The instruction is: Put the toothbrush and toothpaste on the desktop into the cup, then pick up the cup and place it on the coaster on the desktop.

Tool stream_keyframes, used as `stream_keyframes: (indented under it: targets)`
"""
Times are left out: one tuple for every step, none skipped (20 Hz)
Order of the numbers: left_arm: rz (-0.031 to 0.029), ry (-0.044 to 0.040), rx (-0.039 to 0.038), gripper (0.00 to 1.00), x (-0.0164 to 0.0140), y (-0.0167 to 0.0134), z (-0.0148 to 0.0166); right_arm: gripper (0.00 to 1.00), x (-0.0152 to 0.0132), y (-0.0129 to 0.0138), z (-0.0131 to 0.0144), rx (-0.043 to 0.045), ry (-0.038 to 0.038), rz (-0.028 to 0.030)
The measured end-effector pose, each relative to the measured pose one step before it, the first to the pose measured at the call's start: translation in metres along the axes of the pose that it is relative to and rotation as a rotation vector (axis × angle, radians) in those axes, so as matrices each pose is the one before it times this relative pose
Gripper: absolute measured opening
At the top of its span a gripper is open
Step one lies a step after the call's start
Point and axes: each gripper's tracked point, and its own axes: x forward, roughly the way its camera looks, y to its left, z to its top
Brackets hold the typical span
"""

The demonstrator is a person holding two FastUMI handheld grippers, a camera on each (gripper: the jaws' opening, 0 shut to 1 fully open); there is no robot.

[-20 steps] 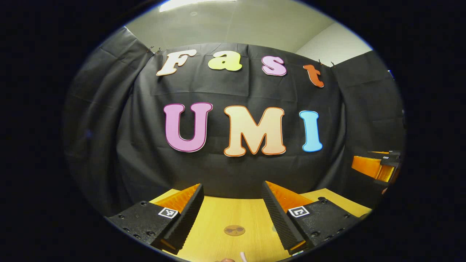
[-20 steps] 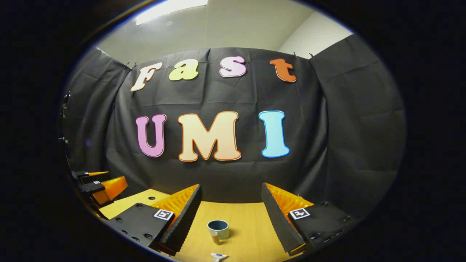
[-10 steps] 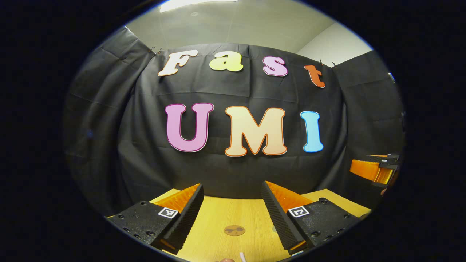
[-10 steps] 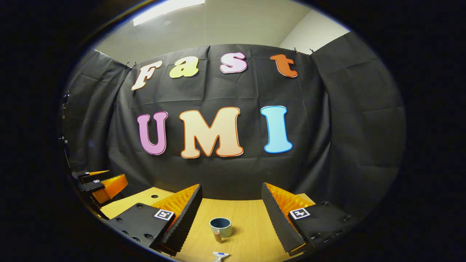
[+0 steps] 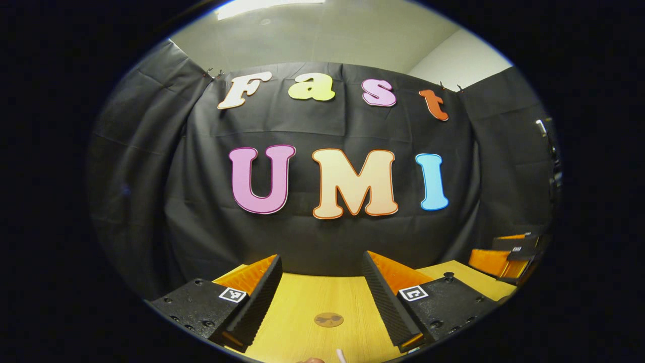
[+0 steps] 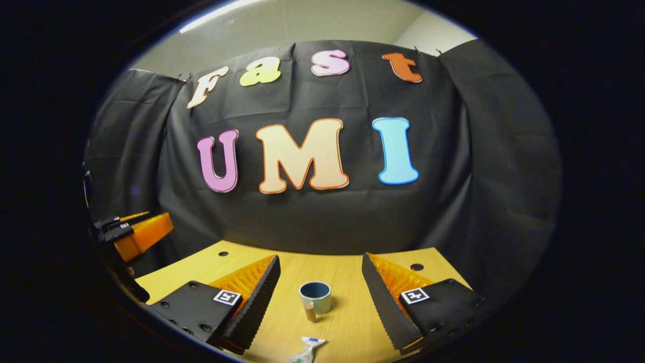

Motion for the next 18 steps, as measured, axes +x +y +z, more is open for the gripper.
stream_keyframes:
  targets:
    - [0.00112, 0.00199, 0.00004, 0.93, 0.00084, 0.00059, -0.00066, 0.99, 0.00137, -0.00101, -0.01524, -0.01014, 0.03906, 0.00108]
    - [0.00355, 0.00344, 0.00083, 0.94, 0.00034, 0.00162, -0.00014, 1.00, 0.00170, 0.00026, -0.01337, -0.00433, 0.03639, 0.00555]
    - [0.00594, 0.00069, 0.00066, 0.94, 0.00014, 0.00189, 0.00041, 0.99, 0.00313, 0.00176, -0.01275, -0.00093, 0.03572, 0.00797]
    - [0.00298, 0.00117, -0.00088, 0.94, -0.00127, 0.00147, -0.00139, 0.99, 0.00263, 0.00186, -0.01191, 0.00059, 0.03513, 0.00925]
    - [0.00429, 0.00238, -0.00021, 0.94, -0.00083, 0.00157, -0.00104, 0.99, 0.00280, 0.00148, -0.01343, 0.00113, 0.03529, 0.00638]
    - [0.00419, 0.00273, 0.00039, 0.93, 0.00083, 0.00200, -0.00074, 0.99, 0.00288, 0.00143, -0.01158, 0.00026, 0.03733, 0.00941]
    - [0.00125, 0.00281, 0.00097, 0.93, 0.00061, 0.00131, -0.00054, 0.98, 0.00314, 0.00167, -0.01454, 0.00116, 0.03335, 0.00687]
    - [0.00489, 0.00168, 0.00218, 0.93, -0.00078, 0.00151, -0.00048, 0.99, 0.00473, 0.00062, -0.01043, 0.00291, 0.03358, 0.00699]
    - [0.00216, 0.00075, 0.00198, 0.94, -0.00122, 0.00126, -0.00128, 0.99, 0.00415, 0.00080, -0.01227, 0.00261, 0.03420, 0.00468]
    - [0.00386, 0.00173, 0.00332, 0.93, 0.00081, 0.00108, 0.00038, 0.99, 0.00463, 0.00169, -0.00906, 0.00676, 0.03228, 0.00495]
    - [0.00370, 0.00238, 0.00267, 0.94, 0.00041, 0.00196, -0.00204, 0.98, 0.00325, 0.00013, -0.00987, 0.00549, 0.03572, 0.00399]
    - [0.00347, 0.00254, 0.00035, 0.94, -0.00024, 0.00206, -0.00031, 0.98, 0.00349, -0.00027, -0.01037, 0.00382, 0.04088, 0.00147]
    - [0.00332, 0.00279, -0.00053, 0.94, 0.00104, 0.00121, -0.00158, 0.98, 0.00245, 0.00050, -0.01147, 0.00274, 0.04881, 0.00002]
    - [0.00410, 0.00514, -0.00151, 0.94, -0.00002, 0.00243, -0.00116, 0.98, 0.00411, 0.00021, -0.01175, -0.00282, 0.04166, -0.00513]
    - [0.00468, 0.00481, -0.00157, 0.94, 0.00033, 0.00202, -0.00203, 0.98, 0.00503, -0.00022, -0.01453, -0.00704, 0.03137, -0.00284]
    - [0.00445, 0.00576, -0.00096, 0.94, 0.00081, 0.00196, -0.00124, 0.98, 0.00308, 0.00065, -0.00782, -0.00755, 0.02564, 0.00093]
    - [0.00509, 0.00453, 0.00035, 0.94, 0.00128, 0.00137, -0.00265, 0.98, 0.00444, -0.00005, -0.00800, -0.00725, 0.02810, -0.00052]
    - [0.00485, 0.00431, 0.00136, 0.94, 0.00058, 0.00229, -0.00123, 0.96, 0.00388, 0.00003, -0.00671, -0.00494, 0.03021, 0.00162]
